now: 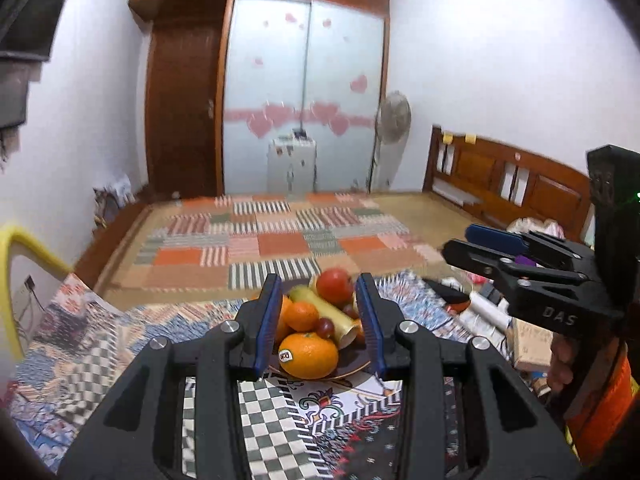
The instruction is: Organize fruits
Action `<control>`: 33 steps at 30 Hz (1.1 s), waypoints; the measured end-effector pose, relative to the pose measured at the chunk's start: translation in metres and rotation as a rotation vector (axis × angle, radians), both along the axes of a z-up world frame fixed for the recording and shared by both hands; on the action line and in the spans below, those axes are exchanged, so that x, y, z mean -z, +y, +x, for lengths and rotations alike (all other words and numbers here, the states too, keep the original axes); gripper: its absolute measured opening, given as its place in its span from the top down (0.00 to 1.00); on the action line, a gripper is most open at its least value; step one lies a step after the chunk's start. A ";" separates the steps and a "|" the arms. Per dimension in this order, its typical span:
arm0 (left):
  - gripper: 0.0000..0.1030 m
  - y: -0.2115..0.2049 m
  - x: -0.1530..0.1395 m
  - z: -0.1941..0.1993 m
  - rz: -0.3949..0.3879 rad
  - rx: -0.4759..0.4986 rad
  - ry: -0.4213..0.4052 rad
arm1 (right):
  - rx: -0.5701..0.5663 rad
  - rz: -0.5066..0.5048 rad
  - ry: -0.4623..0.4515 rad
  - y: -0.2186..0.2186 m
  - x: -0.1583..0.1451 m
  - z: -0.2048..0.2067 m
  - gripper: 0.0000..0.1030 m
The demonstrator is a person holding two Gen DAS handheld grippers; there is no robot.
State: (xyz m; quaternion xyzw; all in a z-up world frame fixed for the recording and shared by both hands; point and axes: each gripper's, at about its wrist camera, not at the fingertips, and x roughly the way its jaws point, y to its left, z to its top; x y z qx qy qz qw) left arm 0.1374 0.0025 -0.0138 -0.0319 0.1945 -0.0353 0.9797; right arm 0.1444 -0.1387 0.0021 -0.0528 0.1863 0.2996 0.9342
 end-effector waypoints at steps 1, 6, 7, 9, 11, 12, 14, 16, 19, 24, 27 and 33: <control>0.63 -0.003 -0.009 -0.014 -0.003 -0.006 -0.025 | 0.000 0.024 -0.020 -0.004 -0.009 -0.013 0.56; 0.62 -0.014 -0.039 -0.063 0.010 -0.032 -0.118 | 0.016 0.081 -0.116 -0.015 -0.040 -0.062 0.56; 0.62 -0.017 -0.045 -0.076 0.015 -0.038 -0.140 | 0.017 0.091 -0.137 -0.016 -0.045 -0.075 0.56; 0.54 -0.020 -0.051 -0.093 0.021 -0.048 -0.167 | 0.018 0.104 -0.163 -0.018 -0.052 -0.092 0.56; 0.44 -0.024 -0.057 -0.110 0.029 -0.059 -0.195 | 0.023 0.112 -0.186 -0.019 -0.055 -0.105 0.51; 0.41 -0.026 -0.058 -0.118 0.034 -0.066 -0.207 | 0.028 0.116 -0.196 -0.019 -0.056 -0.110 0.45; 0.36 -0.030 -0.062 -0.133 0.048 -0.078 -0.229 | 0.044 0.123 -0.221 -0.019 -0.056 -0.120 0.39; 0.32 -0.032 -0.064 -0.144 0.057 -0.090 -0.243 | 0.058 0.125 -0.239 -0.019 -0.056 -0.127 0.38; 0.27 -0.036 -0.065 -0.157 0.067 -0.100 -0.260 | 0.064 0.129 -0.245 -0.019 -0.056 -0.132 0.31; 0.10 -0.039 -0.064 -0.167 0.056 -0.110 -0.273 | 0.097 0.129 -0.276 -0.021 -0.056 -0.140 0.21; 0.07 -0.042 -0.061 -0.171 0.062 -0.115 -0.273 | 0.111 0.133 -0.281 -0.024 -0.053 -0.147 0.11; 0.01 -0.042 -0.058 -0.177 0.056 -0.121 -0.275 | 0.150 0.138 -0.293 -0.029 -0.049 -0.153 0.00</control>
